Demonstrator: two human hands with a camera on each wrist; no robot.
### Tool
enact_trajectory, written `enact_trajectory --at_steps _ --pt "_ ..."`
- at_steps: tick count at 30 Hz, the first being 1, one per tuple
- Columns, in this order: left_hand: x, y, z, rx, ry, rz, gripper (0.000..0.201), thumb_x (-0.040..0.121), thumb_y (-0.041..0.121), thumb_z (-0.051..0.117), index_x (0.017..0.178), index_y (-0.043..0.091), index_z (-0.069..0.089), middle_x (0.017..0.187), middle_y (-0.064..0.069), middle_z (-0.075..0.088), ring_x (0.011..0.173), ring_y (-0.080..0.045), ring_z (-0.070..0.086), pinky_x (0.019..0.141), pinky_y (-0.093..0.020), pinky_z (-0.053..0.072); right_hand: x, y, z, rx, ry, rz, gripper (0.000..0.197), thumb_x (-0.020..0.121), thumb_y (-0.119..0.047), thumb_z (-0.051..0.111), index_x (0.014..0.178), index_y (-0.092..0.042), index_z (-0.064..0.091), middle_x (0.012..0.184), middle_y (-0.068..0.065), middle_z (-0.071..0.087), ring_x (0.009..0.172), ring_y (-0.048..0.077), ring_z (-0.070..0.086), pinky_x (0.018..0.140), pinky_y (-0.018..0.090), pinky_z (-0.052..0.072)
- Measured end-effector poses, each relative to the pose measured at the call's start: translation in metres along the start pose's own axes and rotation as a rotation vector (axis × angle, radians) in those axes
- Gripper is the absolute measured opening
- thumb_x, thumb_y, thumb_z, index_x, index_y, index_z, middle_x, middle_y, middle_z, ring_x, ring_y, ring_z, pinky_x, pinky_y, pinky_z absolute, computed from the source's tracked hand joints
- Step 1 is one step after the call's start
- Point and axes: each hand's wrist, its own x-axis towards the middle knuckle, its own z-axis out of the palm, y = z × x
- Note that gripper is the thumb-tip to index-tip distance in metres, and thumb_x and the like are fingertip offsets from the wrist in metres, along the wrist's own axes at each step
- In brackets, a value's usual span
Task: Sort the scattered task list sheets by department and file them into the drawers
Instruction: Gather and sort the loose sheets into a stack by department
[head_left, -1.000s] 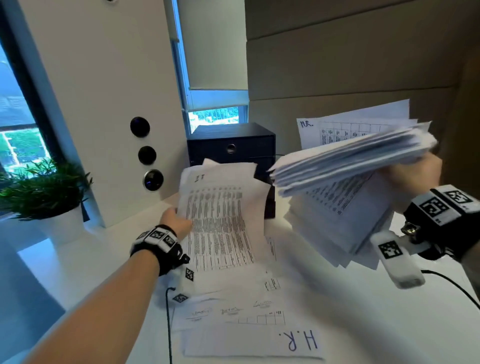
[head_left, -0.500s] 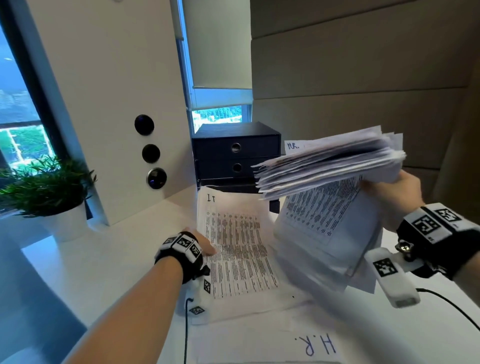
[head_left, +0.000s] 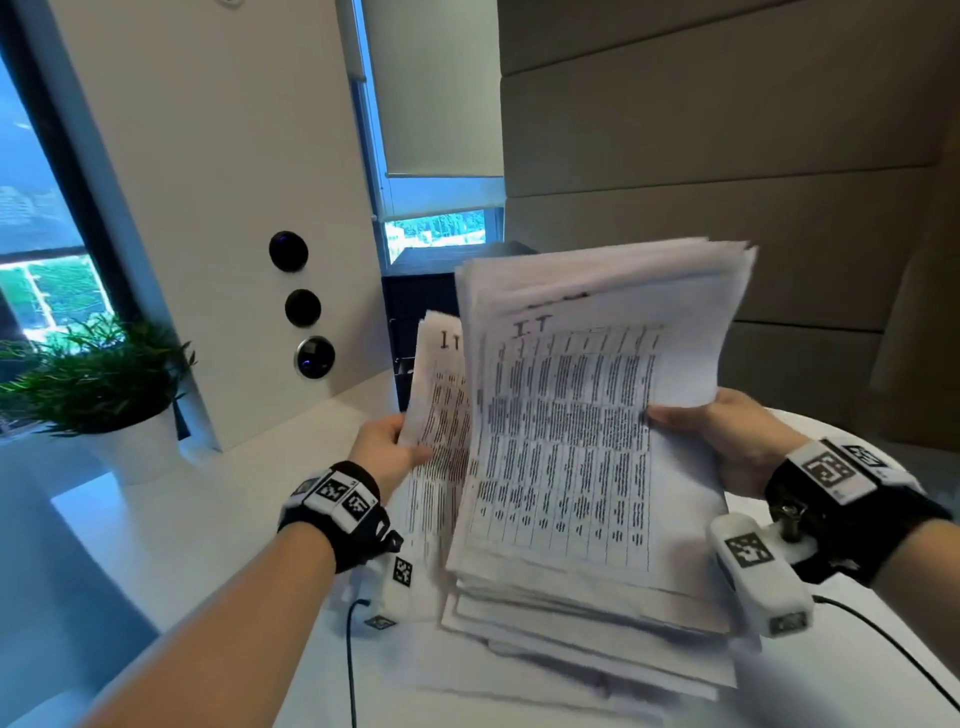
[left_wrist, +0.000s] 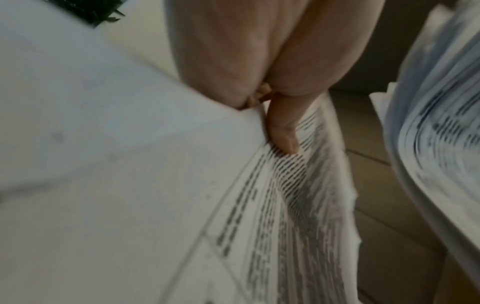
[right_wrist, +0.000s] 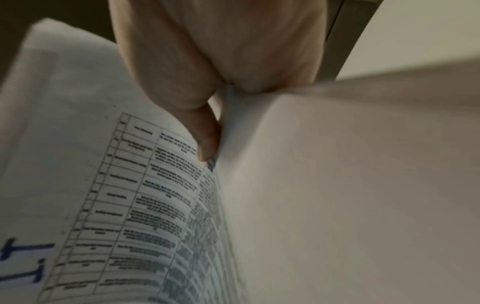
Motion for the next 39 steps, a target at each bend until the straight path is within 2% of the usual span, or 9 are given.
enact_trajectory --at_steps 6,8,11,15,23,28,34,37,39 --pt "-0.005 0.015 -0.019 -0.280 -0.098 0.027 0.024 0.082 -0.012 0.060 0.103 0.001 0.063 0.105 -0.020 0.069 0.102 -0.035 0.065 0.098 -0.054 0.046 0.001 0.020 0.029 -0.008 -0.045 0.085 0.023 0.081 0.000 0.065 0.102 0.007 0.067 0.101 0.026 0.069 0.081 0.031 0.070 0.082 0.042 0.057" --pt "-0.007 0.013 -0.022 -0.314 -0.147 0.051 0.026 0.082 -0.014 0.059 0.100 0.003 0.066 0.107 -0.023 0.068 0.103 -0.038 0.064 0.096 -0.056 0.046 0.003 0.022 0.036 -0.012 -0.007 0.081 0.030 0.079 0.000 0.068 0.106 0.012 0.064 0.107 0.031 0.066 0.096 0.039 0.065 0.094 0.052 0.050" --pt "-0.008 0.011 -0.022 -0.361 -0.141 0.032 0.044 0.079 -0.025 0.046 0.096 0.011 0.067 0.103 -0.022 0.069 0.102 -0.040 0.064 0.094 -0.057 0.047 0.007 0.023 0.043 -0.018 -0.008 0.053 0.031 0.082 0.002 0.066 0.110 0.014 0.062 0.111 0.032 0.064 0.099 0.037 0.062 0.100 0.051 0.046" --pt "-0.012 0.015 -0.014 -0.452 -0.159 -0.009 0.045 0.083 -0.024 0.044 0.112 0.006 0.058 0.098 -0.016 0.070 0.090 -0.033 0.067 0.084 -0.051 0.054 0.012 0.020 0.043 -0.076 0.003 0.003 0.027 0.081 0.000 0.068 0.107 0.008 0.065 0.105 0.026 0.069 0.101 0.040 0.065 0.097 0.049 0.049" --pt "-0.016 0.016 0.001 -0.367 -0.041 0.026 0.041 0.078 -0.029 0.045 0.090 0.005 0.065 0.083 -0.013 0.070 0.065 -0.028 0.067 0.051 -0.036 0.057 0.014 0.017 0.030 -0.192 0.049 -0.087 0.022 0.081 -0.007 0.071 0.102 0.000 0.068 0.095 0.017 0.073 0.086 0.032 0.069 0.087 0.045 0.053" --pt "-0.010 0.022 0.005 -0.363 0.074 0.025 0.040 0.079 -0.023 0.052 0.107 0.002 0.065 0.099 -0.012 0.071 0.088 -0.027 0.067 0.079 -0.042 0.057 0.009 0.015 0.031 -0.161 0.061 -0.172 0.026 0.083 -0.003 0.068 0.109 0.002 0.066 0.101 0.017 0.071 0.090 0.031 0.068 0.088 0.045 0.053" --pt "-0.020 0.031 0.001 -0.261 0.038 0.043 0.036 0.085 -0.020 0.039 0.088 0.002 0.067 0.070 -0.011 0.071 0.048 -0.022 0.063 0.042 -0.030 0.051 0.007 0.010 0.040 -0.234 0.029 -0.298 0.028 0.081 -0.011 0.071 0.108 -0.009 0.063 0.097 0.004 0.072 0.088 0.020 0.069 0.083 0.037 0.053" --pt "-0.017 0.028 -0.005 -0.339 0.123 0.022 0.022 0.083 -0.016 0.053 0.086 0.000 0.067 0.063 -0.008 0.071 0.053 -0.028 0.064 0.044 -0.033 0.054 0.006 0.007 0.044 -0.188 0.000 -0.321 0.033 0.075 -0.015 0.074 0.105 -0.011 0.065 0.093 0.002 0.075 0.087 0.015 0.071 0.080 0.032 0.055" --pt "-0.013 0.027 -0.009 -0.424 0.151 0.006 0.011 0.084 -0.006 0.061 0.082 0.003 0.067 0.070 -0.011 0.071 0.066 -0.032 0.064 0.058 -0.042 0.058 0.007 0.008 0.044 -0.144 0.024 -0.337 0.025 0.076 -0.010 0.074 0.100 -0.011 0.066 0.086 -0.003 0.076 0.080 0.012 0.071 0.073 0.027 0.057"
